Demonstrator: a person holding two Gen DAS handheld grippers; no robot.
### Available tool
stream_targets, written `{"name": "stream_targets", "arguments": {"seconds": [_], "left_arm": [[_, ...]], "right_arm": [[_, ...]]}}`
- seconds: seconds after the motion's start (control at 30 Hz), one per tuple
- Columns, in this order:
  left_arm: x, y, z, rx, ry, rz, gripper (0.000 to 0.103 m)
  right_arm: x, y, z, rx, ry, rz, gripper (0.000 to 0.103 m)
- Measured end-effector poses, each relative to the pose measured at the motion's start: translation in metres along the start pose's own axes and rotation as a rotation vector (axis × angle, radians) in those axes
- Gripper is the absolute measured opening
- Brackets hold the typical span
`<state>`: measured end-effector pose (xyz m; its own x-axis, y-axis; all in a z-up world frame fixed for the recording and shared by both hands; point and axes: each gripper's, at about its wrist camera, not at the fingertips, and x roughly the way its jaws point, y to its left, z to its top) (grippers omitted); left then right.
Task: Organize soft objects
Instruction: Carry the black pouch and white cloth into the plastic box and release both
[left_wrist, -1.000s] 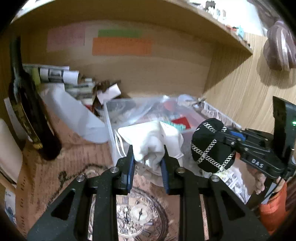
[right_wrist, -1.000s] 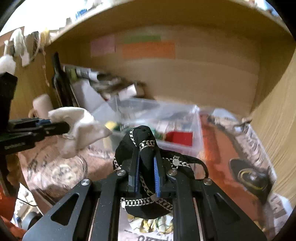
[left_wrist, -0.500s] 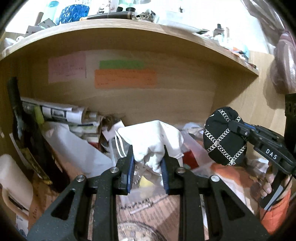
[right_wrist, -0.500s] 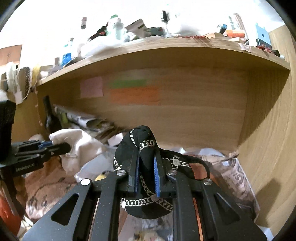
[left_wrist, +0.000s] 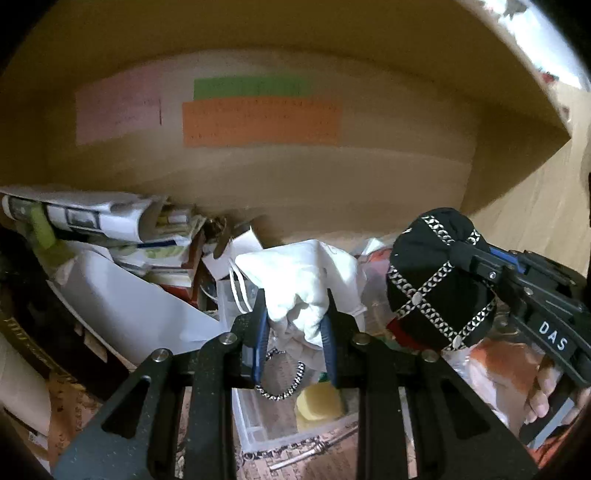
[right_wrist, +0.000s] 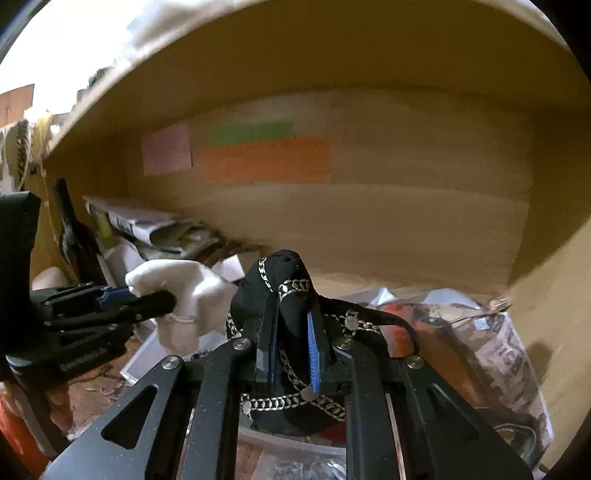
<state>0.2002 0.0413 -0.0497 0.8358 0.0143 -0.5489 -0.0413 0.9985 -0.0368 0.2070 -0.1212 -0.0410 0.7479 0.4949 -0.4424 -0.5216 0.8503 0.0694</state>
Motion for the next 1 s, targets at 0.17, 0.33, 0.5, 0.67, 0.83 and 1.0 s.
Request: {"name": "stream_targets", "arguments": {"seconds": [0.17, 0.33, 0.5, 0.67, 0.83, 1.0], "left_arm": [[0.03, -0.001, -0.007, -0.002, 0.088, -0.04, 0.025], [0.05, -0.004, -0.014, 0.02, 0.133, -0.037, 0.025], [0.062, -0.003, -0.017, 0.009, 0.179, -0.044, 0.025], [0.066, 0.0, -0.019, -0.002, 0.204, -0.042, 0.028], [0.052, -0.001, -0.016, 0.004, 0.185, -0.057, 0.036], [0.029, -0.002, -0.011, 0.017, 0.133, -0.057, 0.051]], "right_arm": [[0.028, 0.002, -0.008, -0.018, 0.076, -0.011, 0.012], [0.051, -0.004, -0.019, -0.021, 0.156, -0.032, 0.012], [0.068, -0.006, -0.028, -0.025, 0.224, -0.043, 0.016], [0.072, -0.004, -0.031, -0.044, 0.25, -0.07, 0.025], [0.058, -0.002, -0.027, -0.057, 0.222, -0.078, 0.048], [0.034, -0.002, -0.017, -0.055, 0.158, -0.088, 0.062]]}}
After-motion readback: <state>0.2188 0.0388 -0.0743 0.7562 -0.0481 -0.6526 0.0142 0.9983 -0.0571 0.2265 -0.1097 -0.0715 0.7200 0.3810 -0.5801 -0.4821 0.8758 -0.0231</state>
